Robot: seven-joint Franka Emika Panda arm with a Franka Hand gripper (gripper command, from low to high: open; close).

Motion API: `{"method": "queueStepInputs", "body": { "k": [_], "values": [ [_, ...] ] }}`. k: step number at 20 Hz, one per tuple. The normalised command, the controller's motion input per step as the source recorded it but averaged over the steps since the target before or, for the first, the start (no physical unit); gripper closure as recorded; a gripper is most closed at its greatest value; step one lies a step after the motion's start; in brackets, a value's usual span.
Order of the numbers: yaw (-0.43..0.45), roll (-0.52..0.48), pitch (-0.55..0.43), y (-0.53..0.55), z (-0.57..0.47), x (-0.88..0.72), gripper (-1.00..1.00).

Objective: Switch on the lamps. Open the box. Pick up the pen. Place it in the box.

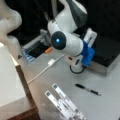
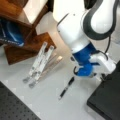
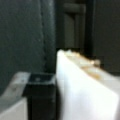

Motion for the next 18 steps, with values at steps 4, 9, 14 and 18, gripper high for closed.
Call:
{"method": "queueStepInputs", "body": {
  "k": [4, 9, 14, 18],
  "values": [
    [0.188, -0.126, 0.066, 0.24, 0.42, 0.38, 1.0],
    [0.241, -0.183, 0.099, 0.24, 0.59, 0.44, 1.0],
    [0.277, -0.189, 0.113, 0.17, 0.64, 0.5, 1.0],
    [0.235, -0.145, 0.108, 0.06, 0.51, 0.51, 1.0]
  ]
}}
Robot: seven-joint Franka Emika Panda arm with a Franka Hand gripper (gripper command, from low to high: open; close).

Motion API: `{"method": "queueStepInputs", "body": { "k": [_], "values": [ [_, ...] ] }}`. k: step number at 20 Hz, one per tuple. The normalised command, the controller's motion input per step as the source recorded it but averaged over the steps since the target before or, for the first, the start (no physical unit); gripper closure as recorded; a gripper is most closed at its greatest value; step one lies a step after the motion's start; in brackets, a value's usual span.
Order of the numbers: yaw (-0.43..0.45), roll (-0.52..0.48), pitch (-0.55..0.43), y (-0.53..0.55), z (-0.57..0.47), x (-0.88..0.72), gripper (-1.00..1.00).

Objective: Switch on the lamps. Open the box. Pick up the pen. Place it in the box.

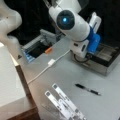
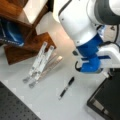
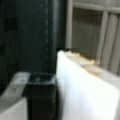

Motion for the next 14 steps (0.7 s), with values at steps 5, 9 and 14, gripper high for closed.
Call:
{"method": "queueStepInputs", "body": {
  "k": [5, 9, 14],
  "values": [
    [0.192, -0.129, 0.131, 0.02, 0.46, 0.49, 1.0],
    [0.152, -0.108, 0.149, 0.06, 0.5, 0.47, 1.0],
    [0.114, -0.1, 0.15, 0.14, 0.53, 0.46, 1.0]
  ]
}}
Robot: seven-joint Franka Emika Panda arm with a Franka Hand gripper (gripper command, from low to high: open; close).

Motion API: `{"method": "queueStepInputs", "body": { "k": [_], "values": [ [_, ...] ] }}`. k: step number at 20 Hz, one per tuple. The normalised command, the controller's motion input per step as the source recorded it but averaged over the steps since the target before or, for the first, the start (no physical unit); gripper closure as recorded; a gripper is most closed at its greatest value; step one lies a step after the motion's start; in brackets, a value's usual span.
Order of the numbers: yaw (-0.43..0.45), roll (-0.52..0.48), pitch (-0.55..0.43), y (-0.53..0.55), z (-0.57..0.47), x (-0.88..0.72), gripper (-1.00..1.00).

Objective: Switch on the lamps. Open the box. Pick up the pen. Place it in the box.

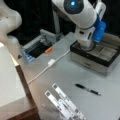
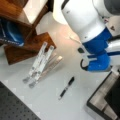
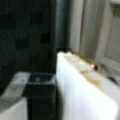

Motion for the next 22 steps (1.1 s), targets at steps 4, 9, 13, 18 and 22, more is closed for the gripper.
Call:
{"method": "queueStepInputs", "body": {
  "k": [4, 9, 13, 18, 22],
  "values": [
    [0.082, -0.073, 0.135, 0.24, 0.49, 0.46, 1.0],
    [0.05, -0.047, 0.117, 0.27, 0.36, 0.47, 1.0],
    [0.031, -0.023, 0.11, 0.27, 0.24, 0.48, 1.0],
    [0.039, 0.008, 0.081, 0.28, 0.18, 0.45, 1.0],
    [0.028, 0.024, 0.08, 0.27, 0.16, 0.42, 1.0]
  ]
}}
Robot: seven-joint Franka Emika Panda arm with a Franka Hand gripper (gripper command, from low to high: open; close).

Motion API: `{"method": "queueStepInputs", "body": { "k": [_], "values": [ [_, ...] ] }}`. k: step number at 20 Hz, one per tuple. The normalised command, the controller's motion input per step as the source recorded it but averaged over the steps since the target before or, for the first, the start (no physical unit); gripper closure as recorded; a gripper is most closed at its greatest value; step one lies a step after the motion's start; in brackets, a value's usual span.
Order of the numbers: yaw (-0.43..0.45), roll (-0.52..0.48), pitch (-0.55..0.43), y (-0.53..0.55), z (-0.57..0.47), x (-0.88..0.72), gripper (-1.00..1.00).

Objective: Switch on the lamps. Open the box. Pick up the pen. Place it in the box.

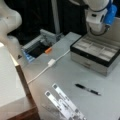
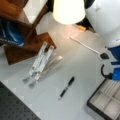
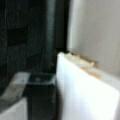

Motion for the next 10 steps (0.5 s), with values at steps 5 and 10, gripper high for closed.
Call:
{"method": "queueStepInputs", "body": {
  "k": [5, 10],
  "values": [
    [-0.006, 0.01, 0.1, 0.25, 0.14, 0.39, -1.0],
    [-0.033, -0.004, 0.09, 0.27, 0.08, 0.35, -1.0]
  ]
}}
